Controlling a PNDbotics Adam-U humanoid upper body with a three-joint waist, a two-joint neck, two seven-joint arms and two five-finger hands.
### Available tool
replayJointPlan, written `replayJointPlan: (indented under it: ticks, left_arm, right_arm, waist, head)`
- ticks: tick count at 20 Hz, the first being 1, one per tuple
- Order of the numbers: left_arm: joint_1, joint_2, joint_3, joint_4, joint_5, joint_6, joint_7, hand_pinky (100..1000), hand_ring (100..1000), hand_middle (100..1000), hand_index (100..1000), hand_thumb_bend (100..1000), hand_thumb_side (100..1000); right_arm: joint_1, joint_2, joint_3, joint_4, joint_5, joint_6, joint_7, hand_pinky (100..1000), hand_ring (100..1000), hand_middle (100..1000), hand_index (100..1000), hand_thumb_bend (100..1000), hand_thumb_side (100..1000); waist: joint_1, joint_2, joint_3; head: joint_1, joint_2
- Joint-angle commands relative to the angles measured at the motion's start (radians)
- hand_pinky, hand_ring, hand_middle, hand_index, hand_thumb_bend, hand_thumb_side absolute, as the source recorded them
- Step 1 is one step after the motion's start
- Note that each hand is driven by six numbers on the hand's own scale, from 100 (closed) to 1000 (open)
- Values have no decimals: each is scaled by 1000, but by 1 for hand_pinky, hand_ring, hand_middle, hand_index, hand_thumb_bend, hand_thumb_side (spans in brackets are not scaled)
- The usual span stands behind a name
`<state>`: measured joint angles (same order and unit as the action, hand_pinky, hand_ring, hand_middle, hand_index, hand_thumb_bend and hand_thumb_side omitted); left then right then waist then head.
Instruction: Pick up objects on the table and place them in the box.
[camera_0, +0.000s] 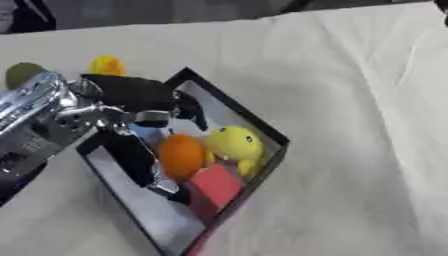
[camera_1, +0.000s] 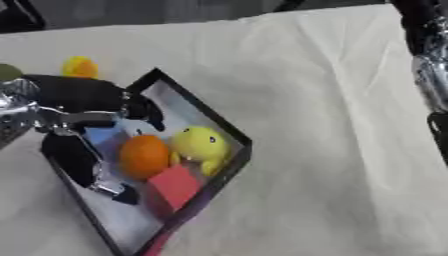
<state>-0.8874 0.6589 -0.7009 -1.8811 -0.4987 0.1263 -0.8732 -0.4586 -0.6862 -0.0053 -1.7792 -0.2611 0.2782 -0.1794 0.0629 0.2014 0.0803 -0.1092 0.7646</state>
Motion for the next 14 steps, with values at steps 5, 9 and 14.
replayJointPlan:
  ticks: [5, 9, 14]
  left_arm:
    - [13, 61, 140, -113, 47, 13, 8, 896, 899, 850, 889, 677, 572]
    - [41, 120, 242, -118, 91, 51, 72, 872, 871, 825, 881, 524, 505]
    - [90, 221, 363, 12, 95, 128, 138, 874, 875, 832, 895, 522, 528]
  right_arm:
    - [-16, -15, -7, -15, -7, 0, -1, 920, 747, 733, 825, 100, 687]
    - [-19, -15, -7, -18, -7, -1, -2, 920, 746, 733, 825, 100, 683]
    - [-20, -19, -10, -23, -7, -3, -6, 919, 746, 734, 824, 100, 681]
  waist:
    - [-9, -48, 6]
    - [-9, -47, 9]
    - [-9, -44, 8]
  head:
    - [-4, 5]
    - [-10, 5]
    - [-17, 1]
